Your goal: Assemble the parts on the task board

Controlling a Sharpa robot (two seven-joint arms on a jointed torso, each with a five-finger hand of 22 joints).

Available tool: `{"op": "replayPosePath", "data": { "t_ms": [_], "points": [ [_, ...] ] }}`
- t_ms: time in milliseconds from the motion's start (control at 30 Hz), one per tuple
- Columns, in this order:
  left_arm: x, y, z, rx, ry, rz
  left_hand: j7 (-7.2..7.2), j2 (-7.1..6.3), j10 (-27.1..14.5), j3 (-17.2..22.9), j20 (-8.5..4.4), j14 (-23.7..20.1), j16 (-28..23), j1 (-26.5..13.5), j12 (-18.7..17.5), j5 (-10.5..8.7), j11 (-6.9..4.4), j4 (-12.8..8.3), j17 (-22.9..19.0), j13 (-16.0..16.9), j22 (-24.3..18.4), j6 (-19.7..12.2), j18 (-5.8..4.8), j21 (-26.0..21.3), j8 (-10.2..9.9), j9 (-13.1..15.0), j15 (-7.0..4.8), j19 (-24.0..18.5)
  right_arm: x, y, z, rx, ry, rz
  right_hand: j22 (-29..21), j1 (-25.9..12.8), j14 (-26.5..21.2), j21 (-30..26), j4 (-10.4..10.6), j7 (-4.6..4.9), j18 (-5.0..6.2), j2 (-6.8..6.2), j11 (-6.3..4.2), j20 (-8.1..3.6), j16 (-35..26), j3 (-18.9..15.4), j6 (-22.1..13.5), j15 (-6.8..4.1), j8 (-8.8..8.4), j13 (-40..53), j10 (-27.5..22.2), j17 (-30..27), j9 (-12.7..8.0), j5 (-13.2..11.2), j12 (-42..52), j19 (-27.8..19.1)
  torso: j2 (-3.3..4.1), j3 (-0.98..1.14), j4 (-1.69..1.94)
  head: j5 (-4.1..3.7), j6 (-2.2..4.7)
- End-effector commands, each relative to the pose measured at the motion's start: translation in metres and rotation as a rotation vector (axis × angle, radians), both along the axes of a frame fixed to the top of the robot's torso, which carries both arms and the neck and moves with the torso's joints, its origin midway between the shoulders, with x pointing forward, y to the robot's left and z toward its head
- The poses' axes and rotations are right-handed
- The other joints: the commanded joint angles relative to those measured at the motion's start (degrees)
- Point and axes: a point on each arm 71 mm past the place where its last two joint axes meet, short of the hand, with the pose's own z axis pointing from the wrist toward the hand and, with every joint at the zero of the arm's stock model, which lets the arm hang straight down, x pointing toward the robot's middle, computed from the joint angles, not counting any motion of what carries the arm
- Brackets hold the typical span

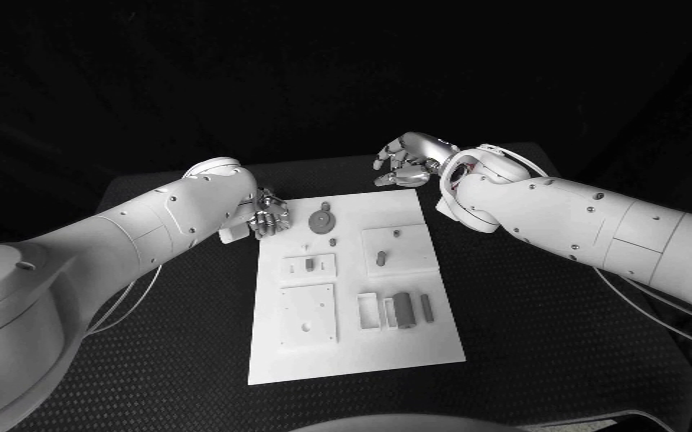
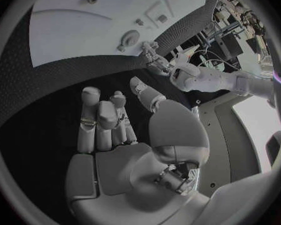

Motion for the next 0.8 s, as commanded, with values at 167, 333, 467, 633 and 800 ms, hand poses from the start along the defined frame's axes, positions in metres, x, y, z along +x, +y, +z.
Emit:
{"op": "replayPosePath", "data": {
  "t_ms": [167, 333, 467, 633, 800],
  "points": [
    [-0.007, 0.000, 0.004, -0.091, 0.041, 0.009, 0.09, 2.09, 0.52, -0.92, -0.01, 0.26, 0.35, -1.24, 0.11, -0.42, 0.18, 0.22, -0.16, -0.19, 1.30, 0.44, -0.02, 0.40, -0.35, 0.03, 0.10, 0.14, 0.000, -0.003, 0.000, -0.006, -0.001, -0.003, 0.94, -0.43, 0.15, -0.25, 0.29, 0.71, 1.65, -0.22, 0.17, -0.30, -0.31, -0.03, 0.43, 0.20, -0.14, -0.09, -0.01, 0.07, -0.09, 0.05, 0.12, 0.07, -0.20, -0.02, 0.53, -0.07, 0.16],
    [-0.012, 0.005, 0.009, -0.109, 0.045, 0.002, -0.03, 2.09, 0.75, -0.12, -0.09, 0.41, 0.53, -1.91, 0.18, -0.46, 0.08, 1.09, -0.20, -0.27, 1.28, 0.73, 0.04, 0.53, -0.44, 0.09, 0.00, 0.29, 0.001, -0.003, -0.001, -0.007, 0.000, -0.005, 0.94, -0.40, 0.15, -0.25, 0.27, 0.71, 1.65, -0.21, 0.16, -0.31, -0.31, -0.01, 0.43, 0.20, -0.13, -0.09, -0.01, 0.07, -0.09, 0.05, 0.13, 0.07, -0.45, -0.13, 1.06, -0.19, -0.01],
    [-0.019, 0.008, 0.012, -0.109, 0.063, -0.021, -0.05, 2.72, 0.81, 0.54, -0.15, 0.44, 0.58, -2.84, 0.16, -0.42, 0.04, 1.44, -0.29, -0.37, 1.27, 0.78, 0.02, 0.57, -0.67, 0.06, -0.04, 0.26, 0.002, -0.004, -0.001, -0.008, 0.001, -0.007, 0.94, -0.39, 0.15, -0.25, 0.26, 0.70, 1.65, -0.20, 0.16, -0.31, -0.31, 0.00, 0.44, 0.20, -0.13, -0.09, -0.01, 0.07, -0.09, 0.05, 0.13, 0.07, -0.61, -0.31, 1.21, -0.47, 0.03],
    [-0.030, 0.011, 0.013, -0.068, 0.061, -0.040, -0.19, 3.26, 1.09, 1.49, -0.32, 0.69, 0.77, -4.40, 0.30, -0.21, -0.11, 1.41, -0.43, -0.47, 1.32, 1.18, 0.03, 0.79, -0.89, 0.06, -0.23, 0.38, 0.002, -0.005, -0.001, -0.010, 0.002, -0.009, 0.94, -0.37, 0.15, -0.25, 0.26, 0.70, 1.65, -0.18, 0.16, -0.31, -0.31, 0.01, 0.44, 0.20, -0.13, -0.10, 0.00, 0.07, -0.09, 0.05, 0.13, 0.07, -0.57, -0.20, 1.26, -0.27, -0.01],
    [-0.040, 0.010, 0.014, -0.055, 0.066, -0.066, -0.47, 3.48, 1.82, 2.34, -0.65, 1.46, 1.10, -5.80, 0.68, -0.10, -0.44, 0.76, -0.61, -0.53, 1.34, 1.99, 0.01, 1.36, -0.91, 0.14, -0.59, 1.04, 0.003, -0.005, -0.001, -0.011, 0.003, -0.009, 0.94, -0.37, 0.15, -0.25, 0.26, 0.70, 1.65, -0.16, 0.16, -0.31, -0.31, 0.02, 0.44, 0.19, -0.12, -0.10, 0.00, 0.07, -0.09, 0.05, 0.14, 0.07, -0.62, -0.23, 1.31, -0.17, -0.05]
  ]
}}
